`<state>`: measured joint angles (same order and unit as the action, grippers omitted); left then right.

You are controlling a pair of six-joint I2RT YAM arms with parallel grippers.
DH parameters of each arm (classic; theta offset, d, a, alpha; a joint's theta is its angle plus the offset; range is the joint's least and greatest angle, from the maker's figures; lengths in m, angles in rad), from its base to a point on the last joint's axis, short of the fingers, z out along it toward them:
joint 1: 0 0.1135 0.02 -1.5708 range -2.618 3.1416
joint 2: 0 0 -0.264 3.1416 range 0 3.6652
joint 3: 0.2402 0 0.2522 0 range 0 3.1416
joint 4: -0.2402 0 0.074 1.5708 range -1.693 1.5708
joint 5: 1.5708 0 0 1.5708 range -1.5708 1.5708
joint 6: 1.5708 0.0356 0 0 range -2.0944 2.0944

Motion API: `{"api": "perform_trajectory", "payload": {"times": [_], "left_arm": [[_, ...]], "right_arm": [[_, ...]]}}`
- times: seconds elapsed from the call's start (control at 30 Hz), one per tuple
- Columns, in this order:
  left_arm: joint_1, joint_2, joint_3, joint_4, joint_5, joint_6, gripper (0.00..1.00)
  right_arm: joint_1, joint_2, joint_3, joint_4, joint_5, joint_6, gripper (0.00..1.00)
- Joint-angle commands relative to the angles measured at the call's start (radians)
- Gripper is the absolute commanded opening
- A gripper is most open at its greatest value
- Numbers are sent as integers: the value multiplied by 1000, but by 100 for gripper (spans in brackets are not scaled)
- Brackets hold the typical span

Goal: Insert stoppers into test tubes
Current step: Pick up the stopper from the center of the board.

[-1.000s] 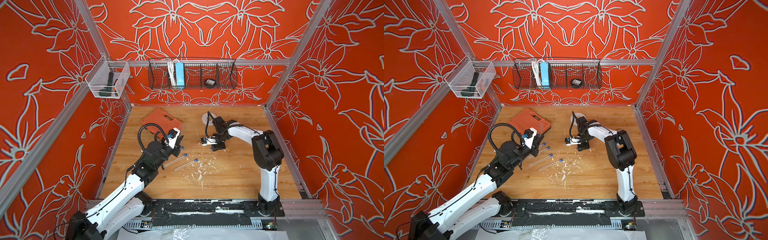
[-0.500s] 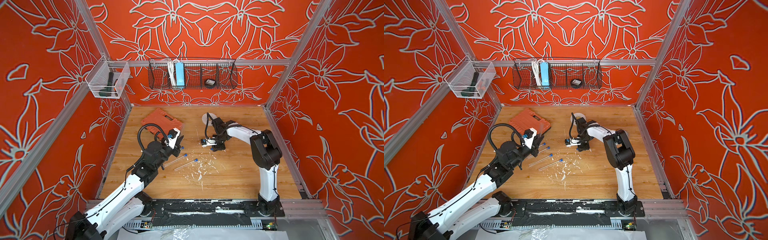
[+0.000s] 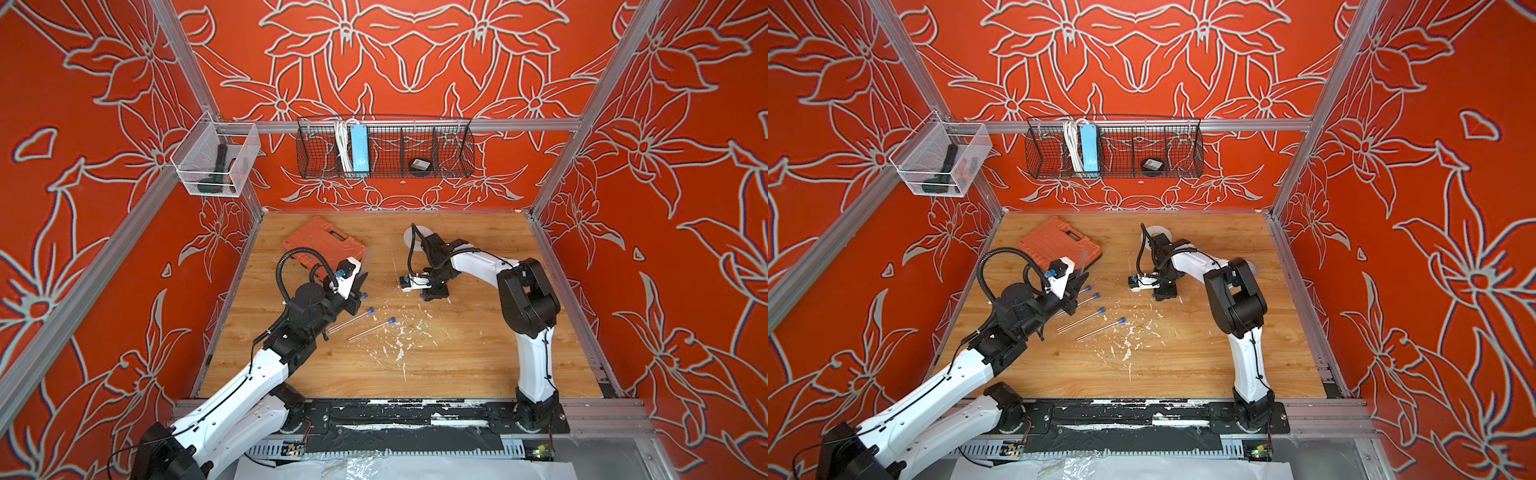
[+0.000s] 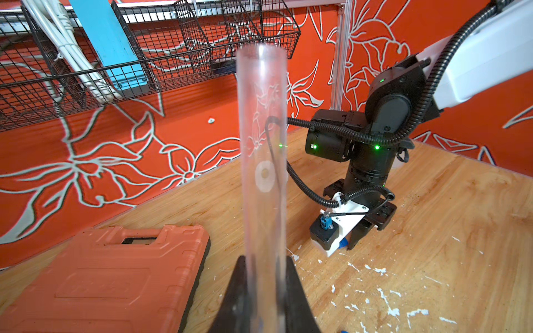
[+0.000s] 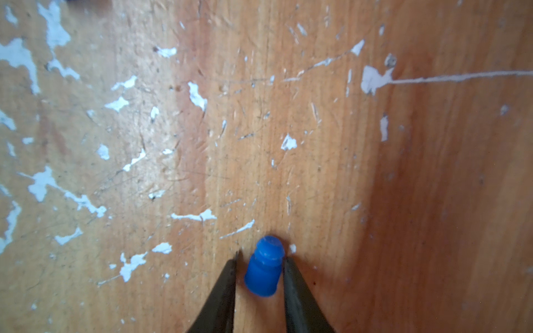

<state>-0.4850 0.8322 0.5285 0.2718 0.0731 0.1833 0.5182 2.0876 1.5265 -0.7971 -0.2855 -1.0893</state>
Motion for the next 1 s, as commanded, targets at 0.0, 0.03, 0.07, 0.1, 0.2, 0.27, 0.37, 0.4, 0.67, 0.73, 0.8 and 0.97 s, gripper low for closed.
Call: {"api": "perform_trajectory", "payload": {"times": [0.0, 0.03, 0.07, 0.1, 0.2, 0.27, 0.37, 0.4, 0.67, 0.73, 0.8, 0.97], "left_arm": [[3, -16, -7, 33, 10, 5, 0], [4, -16, -8, 33, 10, 5, 0], [4, -16, -7, 33, 8, 7, 0], [4, -16, -6, 33, 8, 7, 0], [3, -16, -9, 33, 10, 7, 0], [3, -15, -9, 33, 8, 8, 0], [3, -16, -9, 33, 9, 8, 0], [4, -16, -9, 34, 10, 8, 0], [4, -16, -9, 34, 8, 11, 0], [3, -16, -9, 34, 7, 12, 0], [4, -16, -9, 35, 7, 12, 0], [3, -16, -9, 33, 6, 14, 0]], "right_arm": [[9, 23, 23, -32, 17, -3, 27], [9, 26, 26, -34, 17, -3, 26], [10, 28, 28, -33, 17, -1, 26], [11, 28, 29, -33, 18, 1, 25], [12, 35, 37, -36, 23, 5, 25], [12, 40, 42, -35, 33, 8, 25], [14, 46, 54, -44, 39, 10, 26], [14, 49, 58, -50, 40, 11, 27], [16, 61, 71, -55, 48, 16, 26], [16, 62, 72, -56, 50, 17, 23], [17, 63, 73, -57, 51, 18, 21], [17, 60, 78, -61, 39, 22, 15]]}}
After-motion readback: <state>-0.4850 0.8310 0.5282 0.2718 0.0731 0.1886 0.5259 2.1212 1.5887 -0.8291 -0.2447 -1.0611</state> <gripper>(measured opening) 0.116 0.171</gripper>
